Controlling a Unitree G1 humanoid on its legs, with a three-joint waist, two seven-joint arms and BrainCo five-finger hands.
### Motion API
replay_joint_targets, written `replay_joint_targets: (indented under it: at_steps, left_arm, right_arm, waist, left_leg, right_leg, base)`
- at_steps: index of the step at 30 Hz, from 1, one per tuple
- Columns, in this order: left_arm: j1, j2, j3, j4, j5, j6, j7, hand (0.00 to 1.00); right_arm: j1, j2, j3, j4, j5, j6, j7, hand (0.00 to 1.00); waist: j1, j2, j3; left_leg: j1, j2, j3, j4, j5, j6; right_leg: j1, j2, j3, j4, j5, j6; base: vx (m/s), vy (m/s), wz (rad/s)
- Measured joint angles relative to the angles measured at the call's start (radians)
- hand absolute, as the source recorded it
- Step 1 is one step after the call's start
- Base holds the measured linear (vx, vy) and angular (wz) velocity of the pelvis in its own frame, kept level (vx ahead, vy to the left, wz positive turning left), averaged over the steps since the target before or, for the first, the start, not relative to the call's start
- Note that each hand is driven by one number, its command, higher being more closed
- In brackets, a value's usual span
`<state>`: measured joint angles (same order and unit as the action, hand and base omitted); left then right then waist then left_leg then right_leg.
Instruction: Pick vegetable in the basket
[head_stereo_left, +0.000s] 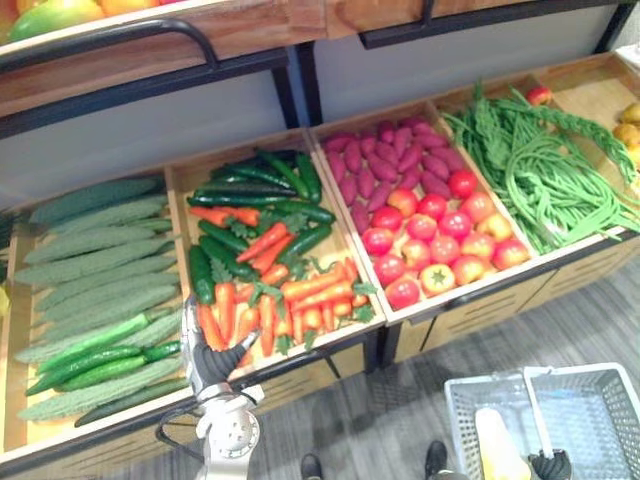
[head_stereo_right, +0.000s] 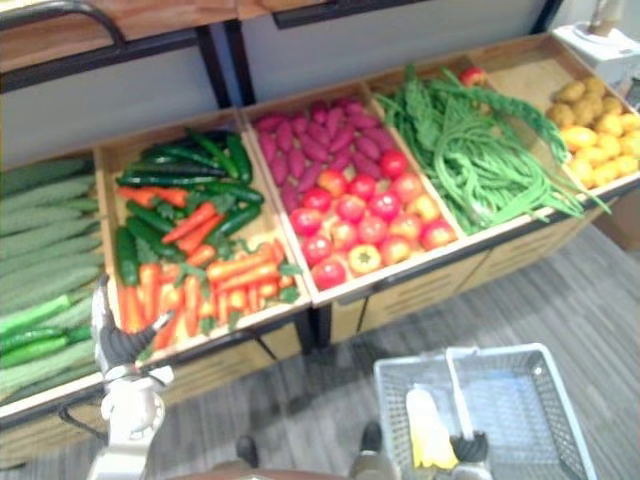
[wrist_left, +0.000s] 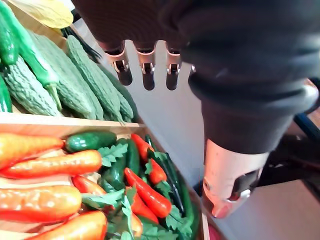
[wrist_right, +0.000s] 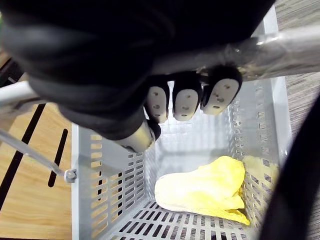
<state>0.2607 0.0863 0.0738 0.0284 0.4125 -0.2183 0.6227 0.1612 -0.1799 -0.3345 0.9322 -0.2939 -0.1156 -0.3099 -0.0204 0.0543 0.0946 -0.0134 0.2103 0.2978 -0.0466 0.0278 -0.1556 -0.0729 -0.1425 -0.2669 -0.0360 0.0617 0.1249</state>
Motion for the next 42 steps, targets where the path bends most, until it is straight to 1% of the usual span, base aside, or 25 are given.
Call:
replay_joint_targets:
  at_steps: [2,4,7,9,12,15,16,18,20,21,24,28,30,33,35,41,42]
  left_arm:
    - [0.004,0.005,-0.042,-0.02,0.0,-0.003,-0.016,0.0]
    - [0.004,0.024,-0.102,-0.058,0.0,-0.024,-0.041,0.0]
    - [0.0,0.051,-0.137,-0.076,0.003,-0.057,-0.073,0.0]
    - [-0.003,0.062,-0.148,-0.076,0.003,-0.057,-0.083,0.0]
    - [-0.026,0.115,-0.154,-0.076,0.039,-0.053,-0.118,0.0]
    - [-0.091,0.196,-0.141,-0.065,0.121,-0.031,-0.139,0.0]
    - [-0.105,0.207,-0.136,-0.057,0.135,-0.026,-0.141,0.0]
    - [-0.157,0.238,-0.098,-0.003,0.201,0.009,-0.152,0.0]
    - [-0.165,0.247,-0.064,0.03,0.232,0.034,-0.156,0.0]
    - [-0.165,0.256,-0.058,0.042,0.246,0.052,-0.166,0.0]
    - [-0.166,0.278,-0.055,0.074,0.284,0.068,-0.19,0.0]
    - [-0.185,0.28,-0.045,0.144,0.323,0.096,-0.22,0.0]
    - [-0.186,0.284,-0.044,0.161,0.353,0.098,-0.238,0.0]
    - [-0.189,0.302,-0.046,0.196,0.36,0.098,-0.245,0.0]
    - [-0.198,0.312,-0.05,0.23,0.393,0.099,-0.248,0.0]
    - [-0.251,0.322,-0.101,0.303,0.399,0.098,-0.26,0.0]
    - [-0.267,0.33,-0.115,0.32,0.415,0.098,-0.26,0.0]
  right_arm:
    - [0.001,0.0,0.0,0.014,0.003,0.0,-0.007,1.0]
    - [0.0,0.001,0.001,0.023,0.018,0.0,-0.008,1.0]
    - [-0.001,-0.005,0.02,0.023,0.018,0.0,-0.009,1.0]
    - [0.001,-0.008,0.029,0.023,0.018,0.0,-0.009,1.0]
    - [0.0,-0.01,0.03,0.023,0.017,0.0,-0.009,1.0]
    - [-0.003,-0.018,0.035,0.023,0.013,0.0,-0.008,1.0]
    - [-0.003,-0.021,0.037,0.022,0.013,0.0,-0.008,1.0]
    - [-0.006,-0.026,0.038,0.016,0.003,0.0,-0.007,1.0]
    - [-0.013,-0.032,0.038,0.011,-0.012,0.0,-0.005,1.0]
    - [-0.011,-0.035,0.038,0.002,-0.013,0.0,-0.001,1.0]
    - [-0.007,-0.038,0.033,-0.015,-0.013,0.001,0.01,1.0]
    - [-0.005,-0.038,0.026,-0.018,-0.022,0.002,0.015,1.0]
    - [-0.003,-0.038,0.026,-0.021,-0.022,0.002,0.015,1.0]
    - [-0.003,-0.038,0.025,-0.03,-0.023,0.002,0.016,1.0]
    - [-0.003,-0.038,0.025,-0.038,-0.023,0.003,0.016,1.0]
    - [-0.008,-0.037,0.025,-0.066,-0.024,0.004,0.015,1.0]
    - [-0.012,-0.037,0.025,-0.066,-0.025,0.004,0.015,1.0]
  waist:
    - [-0.004,-0.003,-0.001]
    - [-0.004,-0.007,-0.005]
    - [-0.005,-0.006,-0.01]
    - [-0.009,-0.005,-0.018]
    - [-0.008,-0.005,-0.019]
    - [-0.01,-0.004,-0.02]
    - [-0.01,-0.004,-0.02]
    - [-0.016,-0.004,-0.02]
    - [-0.032,-0.004,-0.02]
    - [-0.033,-0.004,-0.02]
    - [-0.031,-0.004,-0.02]
    - [-0.033,-0.004,-0.02]
    - [-0.033,-0.004,-0.02]
    - [-0.032,-0.004,-0.02]
    - [-0.032,-0.004,-0.02]
    - [-0.032,-0.004,-0.014]
    - [-0.033,-0.004,-0.009]
  left_leg:
    - [0.004,-0.001,0.0,0.0,-0.002,0.0]
    - [0.006,-0.001,0.004,0.0,-0.004,-0.001]
    - [0.021,-0.002,0.027,-0.001,-0.012,-0.002]
    - [0.022,-0.003,0.032,-0.001,-0.016,-0.002]
    - [0.032,-0.005,0.049,-0.001,-0.024,-0.001]
    - [0.034,-0.008,0.053,0.003,-0.031,-0.001]
    - [0.034,-0.009,0.053,0.005,-0.032,-0.001]
    - [0.035,-0.008,0.056,0.006,-0.032,-0.001]
    - [0.035,-0.008,0.057,0.006,-0.033,-0.001]
    - [0.036,-0.008,0.061,0.007,-0.034,-0.002]
    - [0.037,-0.009,0.077,0.015,-0.04,-0.001]
    - [0.038,-0.01,0.079,0.017,-0.04,0.0]
    - [0.038,-0.01,0.079,0.017,-0.04,0.0]
    - [0.033,-0.01,0.084,0.016,-0.04,-0.001]
    - [0.032,-0.01,0.09,0.016,-0.04,-0.001]
    - [0.028,-0.013,0.104,0.013,-0.04,-0.001]
    - [0.028,-0.013,0.105,0.013,-0.04,-0.001]
  right_leg:
    - [0.007,-0.001,0.001,-0.004,0.001,0.001]
    - [0.007,0.0,0.004,-0.007,0.002,0.001]
    - [0.006,0.001,0.027,-0.009,0.003,0.002]
    - [0.006,0.001,0.031,-0.014,0.004,0.003]
    - [0.006,0.0,0.044,-0.014,0.006,0.004]
    - [0.005,-0.002,0.05,-0.016,0.011,0.001]
    - [0.005,-0.003,0.052,-0.016,0.011,0.001]
    - [0.005,-0.002,0.055,-0.016,0.012,0.001]
    - [0.005,-0.002,0.056,-0.016,0.012,0.001]
    - [0.004,-0.002,0.059,-0.018,0.014,0.0]
    - [0.005,-0.002,0.073,-0.033,0.027,0.001]
    - [0.004,-0.002,0.079,-0.034,0.029,0.001]
    - [0.003,-0.002,0.08,-0.034,0.03,0.002]
    - [-0.008,-0.002,0.084,-0.033,0.031,0.002]
    - [-0.011,-0.002,0.088,-0.035,0.034,0.003]
    - [-0.027,-0.002,0.105,-0.034,0.038,0.004]
    - [-0.028,-0.002,0.106,-0.034,0.038,0.004]
  base:
    - [0.0,0.0,0.0]
    - [0.02,0.002,-0.04]
    - [0.04,0.004,-0.18]
    - [0.05,0.007,-0.12]
    - [0.04,0.007,-0.14]
    - [0.02,0.005,-0.06]
    - [0.02,0.003,-0.04]
    - [0.01,-0.006,-0.04]
    - [0.0,-0.003,-0.02]
    - [0.0,-0.007,-0.06]
    - [0.0,-0.009,-0.15]
    - [0.0,-0.002,-0.02]
    - [0.0,0.0,0.0]
    - [0.0,-0.012,-0.06]
    - [0.01,-0.01,-0.07]
    - [0.01,-0.011,-0.08]
    - [0.0,0.0,0.0]
